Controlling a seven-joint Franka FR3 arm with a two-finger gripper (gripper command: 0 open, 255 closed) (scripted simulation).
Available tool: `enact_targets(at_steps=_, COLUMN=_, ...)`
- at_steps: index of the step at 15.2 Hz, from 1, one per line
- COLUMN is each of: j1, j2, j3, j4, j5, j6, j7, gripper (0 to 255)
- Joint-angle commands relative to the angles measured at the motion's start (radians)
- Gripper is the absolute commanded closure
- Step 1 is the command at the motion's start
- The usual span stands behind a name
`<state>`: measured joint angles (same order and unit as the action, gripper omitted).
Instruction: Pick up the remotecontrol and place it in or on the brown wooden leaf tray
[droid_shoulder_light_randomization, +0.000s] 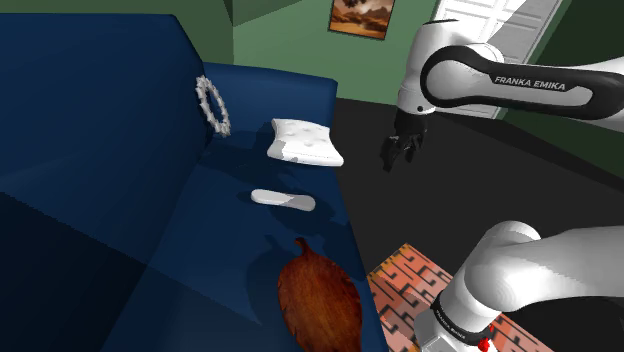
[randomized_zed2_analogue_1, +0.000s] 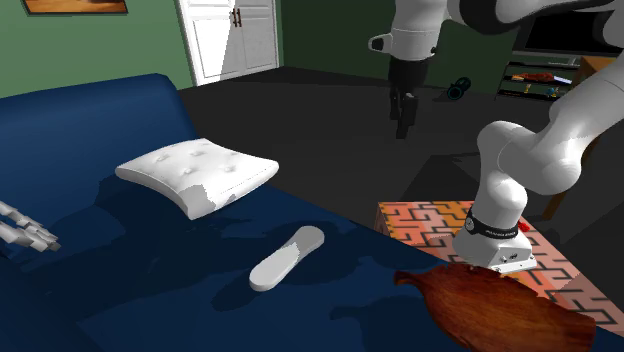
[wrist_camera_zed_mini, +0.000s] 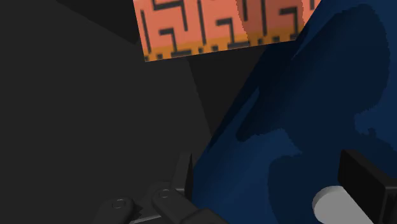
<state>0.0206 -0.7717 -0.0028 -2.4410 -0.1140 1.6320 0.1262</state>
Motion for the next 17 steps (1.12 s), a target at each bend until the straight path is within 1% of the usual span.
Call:
enact_targets(at_steps=1, j1=0.000, j2=0.000, j3=0.000, j4=0.000, j5=0.000, j6=0.000, j7=0.000, gripper=0)
enact_targets(at_steps=9, j1=0.088, j2=0.250, j3=-0.063, j4=0.022, j5=0.004, j6=0.270, j7=-0.225, gripper=0)
enact_targets(at_steps=17, j1=0.177, j2=0.518, j3=-0.093, j4=0.114, j5=0.060, j6=0.479, j7=-0.464, gripper=0)
